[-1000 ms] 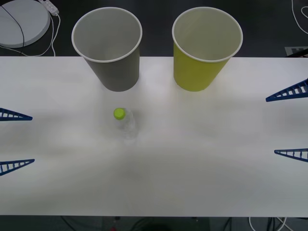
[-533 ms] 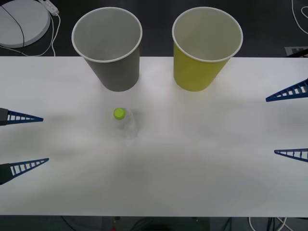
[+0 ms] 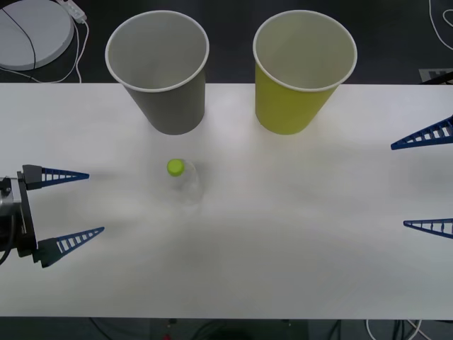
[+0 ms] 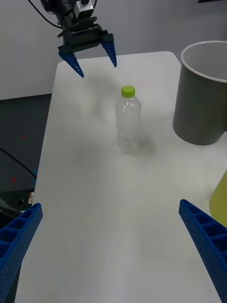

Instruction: Put the can into the green bin and the plastic bottle into the gray bin

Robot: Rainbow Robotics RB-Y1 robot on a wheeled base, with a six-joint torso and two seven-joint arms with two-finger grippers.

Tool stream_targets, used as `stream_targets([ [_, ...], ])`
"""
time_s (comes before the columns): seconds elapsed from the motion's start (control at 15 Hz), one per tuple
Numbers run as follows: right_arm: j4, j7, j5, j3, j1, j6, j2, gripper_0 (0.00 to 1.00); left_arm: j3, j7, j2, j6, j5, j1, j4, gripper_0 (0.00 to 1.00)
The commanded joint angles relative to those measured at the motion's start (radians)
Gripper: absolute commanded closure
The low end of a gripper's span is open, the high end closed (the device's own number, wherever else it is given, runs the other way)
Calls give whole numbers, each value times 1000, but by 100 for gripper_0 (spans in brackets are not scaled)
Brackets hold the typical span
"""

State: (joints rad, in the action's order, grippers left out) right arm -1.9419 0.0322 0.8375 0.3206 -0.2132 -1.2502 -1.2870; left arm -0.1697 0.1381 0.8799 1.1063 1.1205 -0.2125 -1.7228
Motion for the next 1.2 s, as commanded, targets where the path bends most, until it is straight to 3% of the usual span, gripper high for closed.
stream_targets([
  [0.07,0,0,0,0,0,0,0,0,12,-6,-41,-11,44,18,0,0],
  [0.8,0,0,0,0,0,0,0,0,127,-8,-147,-108,53,78,3,0],
  [1.2,0,0,0,0,0,0,0,0,165,-25,-239,-166,159,116,3,0],
])
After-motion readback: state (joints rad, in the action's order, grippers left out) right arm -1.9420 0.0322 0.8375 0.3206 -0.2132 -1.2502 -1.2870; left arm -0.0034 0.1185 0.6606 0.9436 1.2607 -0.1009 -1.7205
